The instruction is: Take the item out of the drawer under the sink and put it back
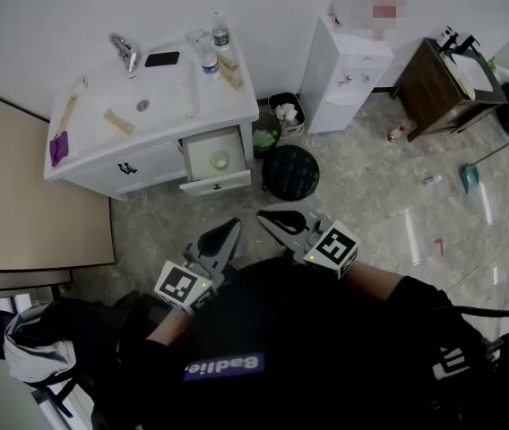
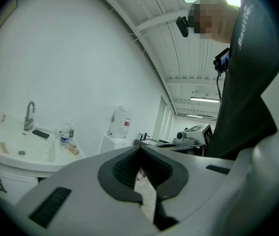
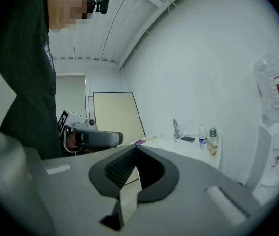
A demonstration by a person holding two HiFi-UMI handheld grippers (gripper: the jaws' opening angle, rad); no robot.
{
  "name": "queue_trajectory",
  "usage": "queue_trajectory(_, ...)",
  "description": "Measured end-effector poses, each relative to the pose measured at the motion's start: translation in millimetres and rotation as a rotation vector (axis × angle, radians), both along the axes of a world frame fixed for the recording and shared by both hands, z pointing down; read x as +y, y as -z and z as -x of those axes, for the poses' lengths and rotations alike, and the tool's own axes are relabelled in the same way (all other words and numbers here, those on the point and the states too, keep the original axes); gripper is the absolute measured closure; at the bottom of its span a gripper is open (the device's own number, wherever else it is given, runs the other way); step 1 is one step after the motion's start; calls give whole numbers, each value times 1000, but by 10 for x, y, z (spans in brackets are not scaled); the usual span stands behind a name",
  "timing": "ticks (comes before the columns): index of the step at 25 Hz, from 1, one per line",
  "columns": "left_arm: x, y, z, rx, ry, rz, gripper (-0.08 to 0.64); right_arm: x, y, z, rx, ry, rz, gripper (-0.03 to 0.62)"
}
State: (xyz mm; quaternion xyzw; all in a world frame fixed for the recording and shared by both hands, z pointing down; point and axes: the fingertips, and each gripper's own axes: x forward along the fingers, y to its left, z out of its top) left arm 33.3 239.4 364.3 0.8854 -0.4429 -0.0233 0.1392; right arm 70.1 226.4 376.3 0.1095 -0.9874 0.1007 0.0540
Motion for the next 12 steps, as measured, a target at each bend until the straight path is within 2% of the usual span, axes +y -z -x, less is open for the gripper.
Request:
queue_trajectory(6, -91, 77, -153, -23, 12, 6, 554, -134, 58, -144, -26, 2, 20, 591)
queue_trajectory(12, -214, 78, -279, -39, 104, -6, 554, -246, -13, -292, -31, 78, 44, 591)
